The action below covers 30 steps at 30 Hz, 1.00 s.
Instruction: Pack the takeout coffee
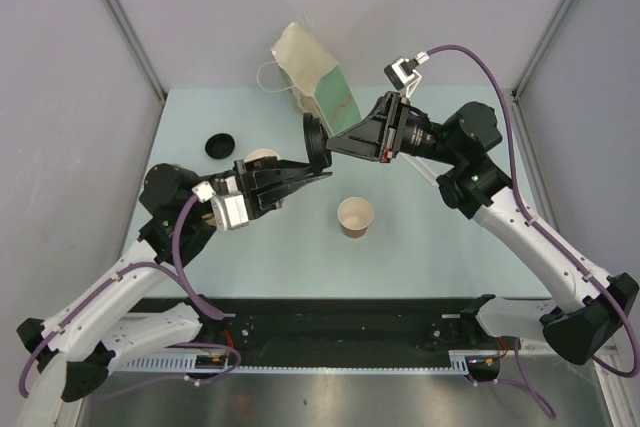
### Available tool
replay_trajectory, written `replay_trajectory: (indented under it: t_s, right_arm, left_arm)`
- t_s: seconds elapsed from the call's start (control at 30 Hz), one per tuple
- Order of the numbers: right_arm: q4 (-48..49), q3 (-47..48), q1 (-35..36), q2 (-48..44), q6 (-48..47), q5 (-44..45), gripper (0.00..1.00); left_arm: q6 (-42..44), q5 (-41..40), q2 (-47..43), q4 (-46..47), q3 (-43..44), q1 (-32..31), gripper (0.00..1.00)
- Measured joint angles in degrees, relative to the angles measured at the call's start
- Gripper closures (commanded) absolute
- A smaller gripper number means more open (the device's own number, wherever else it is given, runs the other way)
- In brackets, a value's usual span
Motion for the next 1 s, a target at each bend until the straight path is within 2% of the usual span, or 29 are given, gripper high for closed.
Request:
replay_trajectory:
  t_s: [0.13, 0.2, 0.33, 0.37, 0.4, 0.47, 0.5, 0.57, 0.63, 0.8, 0.87, 1.0]
  right_arm:
    - [0.0, 0.0, 0.0, 0.0, 0.3, 0.0, 0.84]
    - [0.2, 0.0, 0.0, 0.0, 0.4, 0.0, 1.0]
    - [0.3, 0.0, 0.0, 0.0, 0.3, 0.0, 1.0]
    - [0.3, 0.0, 0.0, 0.0, 0.2, -0.1, 1.0]
    - [0.3, 0.0, -0.3, 0.0, 0.0, -0.2, 1.0]
    - [0.0, 0.0, -0.9, 0.0, -0.3, -0.3, 1.0]
    - [-0.1, 0.0, -1.2, 0.0, -0.5, -0.5, 1.0]
    - [-0.3, 0.0, -2.3, 0.0, -0.9, -0.7, 1.0]
    - [-1.1, 0.0, -4.3, 0.0, -1.6, -0.8, 1.0]
    - [-7.3, 0.0, -9.6, -0.4, -6.5, -0.8, 1.0]
    - [-12.7, 0.1, -10.6, -1.1, -11.5, -0.6, 1.0]
    - [-28.2, 0.5, -11.0, -1.9, -29.4, 2.7, 1.0]
  left_arm:
    - [1.5, -0.2, 0.0, -0.3, -0.4, -0.1, 1.0]
    - [2.3, -0.2, 0.0, -0.6, -0.5, -0.1, 1.0]
    - [3.8, -0.2, -0.1, -0.8, -0.6, -0.2, 0.97]
    - [4.0, -0.3, -0.1, -1.0, -0.6, -0.3, 0.92]
    - [4.3, -0.6, -0.2, -1.4, -0.6, -0.3, 0.78]
    - [4.9, -1.6, -0.6, -2.1, -0.7, -0.4, 0.63]
    - [5.1, -2.3, -1.0, -2.7, -1.1, -0.5, 0.49]
    - [5.6, -3.6, -2.1, -4.5, -2.0, -0.6, 0.38]
    - [5.6, -5.2, -3.6, -8.0, -2.7, -0.7, 0.2]
    - [7.6, -11.0, -8.9, -21.0, -3.1, -0.7, 0.11]
    - [7.7, -13.9, -10.4, -26.0, -3.0, -0.7, 0.05]
    - [4.6, -20.5, -9.7, -38.8, 1.6, -0.7, 0.01]
